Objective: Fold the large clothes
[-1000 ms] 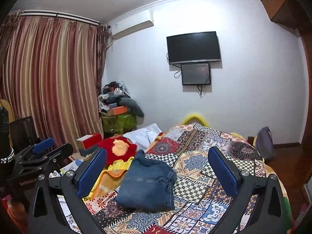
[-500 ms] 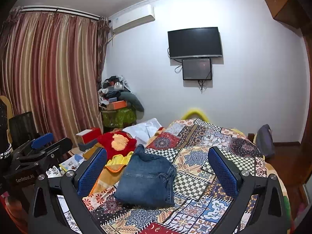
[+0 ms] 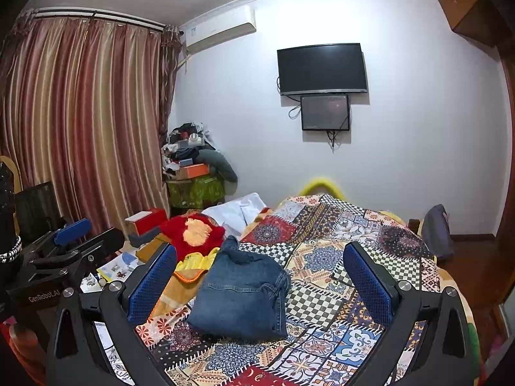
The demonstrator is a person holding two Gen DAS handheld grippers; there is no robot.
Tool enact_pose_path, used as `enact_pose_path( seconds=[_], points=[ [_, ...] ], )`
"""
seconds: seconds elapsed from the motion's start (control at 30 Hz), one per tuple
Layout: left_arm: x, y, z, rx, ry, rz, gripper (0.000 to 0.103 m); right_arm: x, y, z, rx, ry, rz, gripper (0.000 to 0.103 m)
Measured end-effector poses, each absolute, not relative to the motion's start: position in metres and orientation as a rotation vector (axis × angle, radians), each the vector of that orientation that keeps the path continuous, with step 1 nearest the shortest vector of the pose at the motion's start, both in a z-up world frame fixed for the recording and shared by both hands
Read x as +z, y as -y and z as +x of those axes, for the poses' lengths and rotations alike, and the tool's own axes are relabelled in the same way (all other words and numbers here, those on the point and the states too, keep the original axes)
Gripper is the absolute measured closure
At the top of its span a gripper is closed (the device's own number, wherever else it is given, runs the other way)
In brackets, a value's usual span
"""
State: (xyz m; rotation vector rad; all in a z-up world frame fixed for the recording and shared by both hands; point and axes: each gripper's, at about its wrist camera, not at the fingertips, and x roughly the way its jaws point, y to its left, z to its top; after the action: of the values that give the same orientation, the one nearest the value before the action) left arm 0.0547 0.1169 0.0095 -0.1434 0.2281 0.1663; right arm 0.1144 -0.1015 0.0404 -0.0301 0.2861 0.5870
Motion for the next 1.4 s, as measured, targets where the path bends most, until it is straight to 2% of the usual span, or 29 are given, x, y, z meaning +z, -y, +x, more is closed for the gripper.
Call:
enact_pose_path(
  seconds=[1.4],
  points=[
    [0.0075,-0.1157,0.0588,0.1,-0.254,-0.12,0.0,0.0363,0.101,0.117,0.577,-0.297,-0.017,0.0]
  ],
)
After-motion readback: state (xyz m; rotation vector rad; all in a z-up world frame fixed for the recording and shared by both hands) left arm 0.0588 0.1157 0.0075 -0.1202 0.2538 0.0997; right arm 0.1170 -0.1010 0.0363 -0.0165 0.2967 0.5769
